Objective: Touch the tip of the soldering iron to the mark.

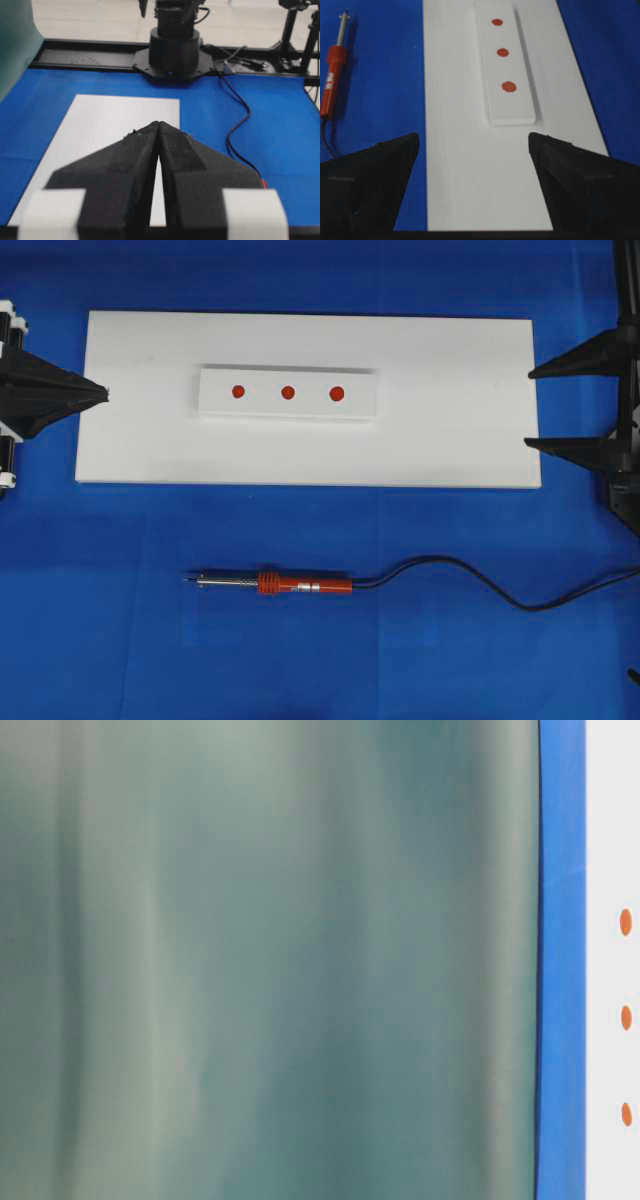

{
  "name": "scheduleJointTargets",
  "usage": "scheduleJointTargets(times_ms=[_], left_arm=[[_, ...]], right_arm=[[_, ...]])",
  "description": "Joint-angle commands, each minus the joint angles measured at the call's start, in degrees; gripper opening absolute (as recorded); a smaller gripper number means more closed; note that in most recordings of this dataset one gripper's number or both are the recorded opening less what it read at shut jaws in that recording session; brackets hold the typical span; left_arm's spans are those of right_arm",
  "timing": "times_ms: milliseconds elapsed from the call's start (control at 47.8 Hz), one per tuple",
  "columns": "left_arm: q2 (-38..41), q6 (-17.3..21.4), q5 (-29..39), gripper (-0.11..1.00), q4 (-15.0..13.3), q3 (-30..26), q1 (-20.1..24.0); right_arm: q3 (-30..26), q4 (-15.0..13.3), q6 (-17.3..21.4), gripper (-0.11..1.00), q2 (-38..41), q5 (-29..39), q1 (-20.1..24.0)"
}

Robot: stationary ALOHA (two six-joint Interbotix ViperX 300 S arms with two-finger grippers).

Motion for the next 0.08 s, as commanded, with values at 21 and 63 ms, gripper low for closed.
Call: scheduleJointTargets(times_ms=[21, 63], left_arm=[[0.2, 0.0, -0.4, 0.00, 0.1, -0.6, 0.0], [0.2, 0.0, -0.5, 0.00, 0.0, -0.6, -0.1]], right_arm=[[1.8, 0.1, 0.1, 0.81, -1.2, -2.9, -1.1], [2.4, 0.1, 0.1, 0.80, -1.5, -3.4, -1.2]])
